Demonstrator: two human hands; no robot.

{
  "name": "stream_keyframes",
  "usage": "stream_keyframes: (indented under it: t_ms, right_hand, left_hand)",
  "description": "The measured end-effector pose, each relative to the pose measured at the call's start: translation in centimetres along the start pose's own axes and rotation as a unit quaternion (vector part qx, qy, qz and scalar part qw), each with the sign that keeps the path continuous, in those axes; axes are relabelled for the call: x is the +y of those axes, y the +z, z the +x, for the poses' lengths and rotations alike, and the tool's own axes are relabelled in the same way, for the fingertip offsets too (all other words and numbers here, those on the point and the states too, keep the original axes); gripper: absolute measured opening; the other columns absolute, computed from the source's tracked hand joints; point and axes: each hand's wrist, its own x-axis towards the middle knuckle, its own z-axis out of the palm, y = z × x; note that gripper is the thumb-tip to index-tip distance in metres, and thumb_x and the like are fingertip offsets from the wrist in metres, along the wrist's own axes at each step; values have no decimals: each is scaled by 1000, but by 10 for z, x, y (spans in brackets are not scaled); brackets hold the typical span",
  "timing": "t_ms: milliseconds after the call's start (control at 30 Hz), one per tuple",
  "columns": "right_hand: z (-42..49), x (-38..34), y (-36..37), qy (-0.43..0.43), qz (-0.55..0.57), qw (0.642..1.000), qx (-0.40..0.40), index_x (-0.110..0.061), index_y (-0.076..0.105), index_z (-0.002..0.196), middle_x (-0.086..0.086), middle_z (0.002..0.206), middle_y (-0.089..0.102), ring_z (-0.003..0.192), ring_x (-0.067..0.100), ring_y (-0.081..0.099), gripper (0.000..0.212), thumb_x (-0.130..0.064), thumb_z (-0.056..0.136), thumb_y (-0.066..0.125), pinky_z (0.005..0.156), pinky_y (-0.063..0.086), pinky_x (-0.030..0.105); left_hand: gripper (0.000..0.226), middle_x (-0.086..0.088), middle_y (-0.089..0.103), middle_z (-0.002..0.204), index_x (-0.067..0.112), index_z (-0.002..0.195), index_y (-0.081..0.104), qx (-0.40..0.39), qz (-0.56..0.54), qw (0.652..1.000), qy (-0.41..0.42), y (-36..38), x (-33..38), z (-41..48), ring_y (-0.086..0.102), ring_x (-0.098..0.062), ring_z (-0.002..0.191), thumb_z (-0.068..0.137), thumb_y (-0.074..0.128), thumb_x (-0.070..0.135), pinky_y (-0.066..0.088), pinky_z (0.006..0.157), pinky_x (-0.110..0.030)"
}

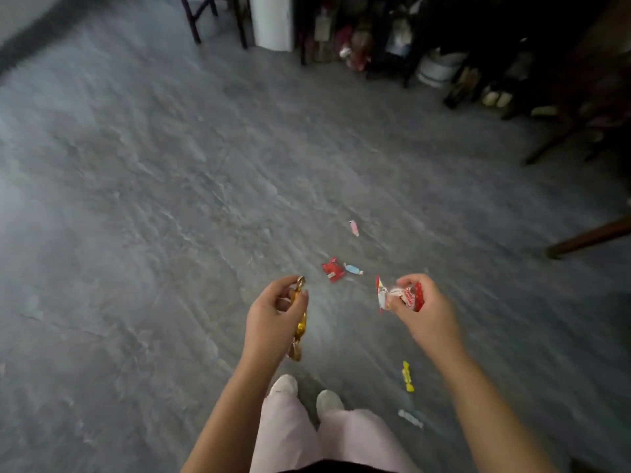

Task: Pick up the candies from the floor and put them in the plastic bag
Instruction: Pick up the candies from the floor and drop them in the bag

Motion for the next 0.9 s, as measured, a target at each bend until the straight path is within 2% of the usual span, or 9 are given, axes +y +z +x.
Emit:
stream_keyframes:
  t_ms: [100, 200, 300, 400, 533, 667, 733, 800, 900]
  right_hand:
    - [-27, -1, -33, 47, 29, 996, 70, -21, 54, 89, -7, 74, 55, 64, 5, 50, 22, -14, 75, 70, 55, 38, 4]
    - [-59, 3, -57, 104, 66, 982, 143, -28, 52, 83, -7, 74, 57, 66, 9, 53, 24, -17, 74, 72, 58, 40, 12]
    - [-95, 10, -79, 134, 82, 962, 225, -29, 52, 80, -4, 72, 59, 64, 11, 54, 26, -12, 73, 71, 55, 40, 8]
    - [-132, 24, -99, 169, 78, 935, 303, -20, 53, 86, -2, 75, 58, 64, -1, 54, 25, -7, 73, 70, 57, 39, 2]
    - [-189, 55, -122, 226, 88, 886, 396, -20, 53, 82, -2, 70, 57, 58, -12, 50, 27, -2, 70, 70, 59, 38, 5]
    - [-251, 87, -152, 255, 95, 836, 477, -22, 53, 76, -6, 67, 54, 59, -5, 53, 24, -7, 71, 70, 56, 38, 4]
    - [-285, 109, -171, 278, 101, 806, 513, -25, 52, 73, -6, 67, 56, 60, 3, 54, 23, -11, 72, 71, 56, 38, 6]
    - [-322, 135, -194, 293, 101, 780, 543, -25, 53, 73, -2, 69, 57, 60, 5, 53, 23, -10, 72, 71, 57, 38, 6]
    - [-382, 173, -234, 313, 92, 747, 580, -22, 54, 75, 1, 72, 58, 61, 4, 52, 21, -11, 71, 71, 59, 38, 7]
  left_hand:
    - [21, 6, 56, 64, 36, 92, 63, -123, 85, 986, 67, 17, 34, -2, 50, 1, 54, 81, 64, 17, 38, 53, -7]
    - [32, 3, 56, 65, 48, 86, 55, -229, 149, 953, 127, 32, 64, -3, 52, -4, 60, 82, 63, 16, 39, 54, -9]
    - [20, 0, 58, 65, 31, 97, 62, -298, 175, 924, 166, 57, 85, -7, 54, -3, 58, 83, 62, 17, 39, 49, -7]
    - [18, 5, 53, 60, 23, 96, 62, -359, 195, 891, 195, 92, 100, -20, 53, 5, 51, 83, 62, 11, 38, 46, -5]
    - [23, 9, 53, 68, 25, 103, 62, -436, 247, 828, 251, 152, 107, -59, 54, -4, 52, 82, 63, 15, 39, 47, -8]
    - [23, 7, 52, 75, 25, 104, 63, -527, 257, 752, 301, 219, 110, -129, 53, -9, 56, 82, 63, 16, 47, 61, -25]
    - [26, 5, 54, 75, 38, 94, 59, -576, 243, 714, 316, 252, 108, -175, 55, -19, 62, 81, 64, 17, 50, 65, -37]
    - [33, 6, 55, 74, 47, 85, 52, -609, 233, 682, 332, 285, 104, -224, 56, -21, 63, 81, 64, 17, 50, 63, -36]
    - [26, 11, 53, 75, 39, 93, 58, -648, 231, 635, 352, 335, 93, -303, 54, -12, 61, 80, 65, 17, 47, 62, -27]
